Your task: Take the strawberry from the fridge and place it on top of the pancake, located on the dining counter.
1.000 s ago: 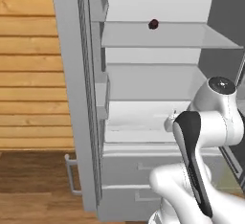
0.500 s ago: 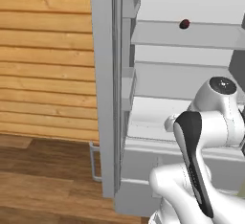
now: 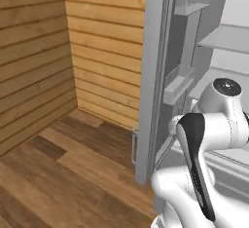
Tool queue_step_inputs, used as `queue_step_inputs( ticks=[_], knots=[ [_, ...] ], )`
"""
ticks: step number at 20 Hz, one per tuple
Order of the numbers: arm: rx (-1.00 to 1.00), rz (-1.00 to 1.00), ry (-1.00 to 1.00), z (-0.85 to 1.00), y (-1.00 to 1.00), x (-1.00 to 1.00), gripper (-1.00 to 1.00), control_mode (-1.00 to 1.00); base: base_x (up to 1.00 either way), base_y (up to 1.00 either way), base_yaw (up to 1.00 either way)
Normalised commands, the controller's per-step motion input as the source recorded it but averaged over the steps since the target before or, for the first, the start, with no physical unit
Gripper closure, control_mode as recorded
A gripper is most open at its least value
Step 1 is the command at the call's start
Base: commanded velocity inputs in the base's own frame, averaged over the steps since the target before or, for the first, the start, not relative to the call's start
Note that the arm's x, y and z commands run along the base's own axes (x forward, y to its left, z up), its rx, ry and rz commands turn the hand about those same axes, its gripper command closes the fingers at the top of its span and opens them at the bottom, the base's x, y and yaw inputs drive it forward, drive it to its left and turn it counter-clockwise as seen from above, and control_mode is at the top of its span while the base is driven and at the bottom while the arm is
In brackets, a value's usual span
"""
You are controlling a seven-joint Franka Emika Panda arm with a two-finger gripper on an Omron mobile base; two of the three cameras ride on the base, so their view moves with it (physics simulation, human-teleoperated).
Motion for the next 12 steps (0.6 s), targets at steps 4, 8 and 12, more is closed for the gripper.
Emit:
queue_step_inputs(
  ticks=[4,8,12],
  knots=[
    [0.0,0.0,0.0,0.0,0.0,0.0,1.0,1.0,-0.4,0.01,0.78],
    [0.0,0.0,0.0,0.0,0.0,0.0,1.0,1.0,-0.53,0.21,0.75],
    [0.0,0.0,0.0,0.0,0.0,0.0,1.0,1.0,-0.62,0.48,0.69]
  ],
)
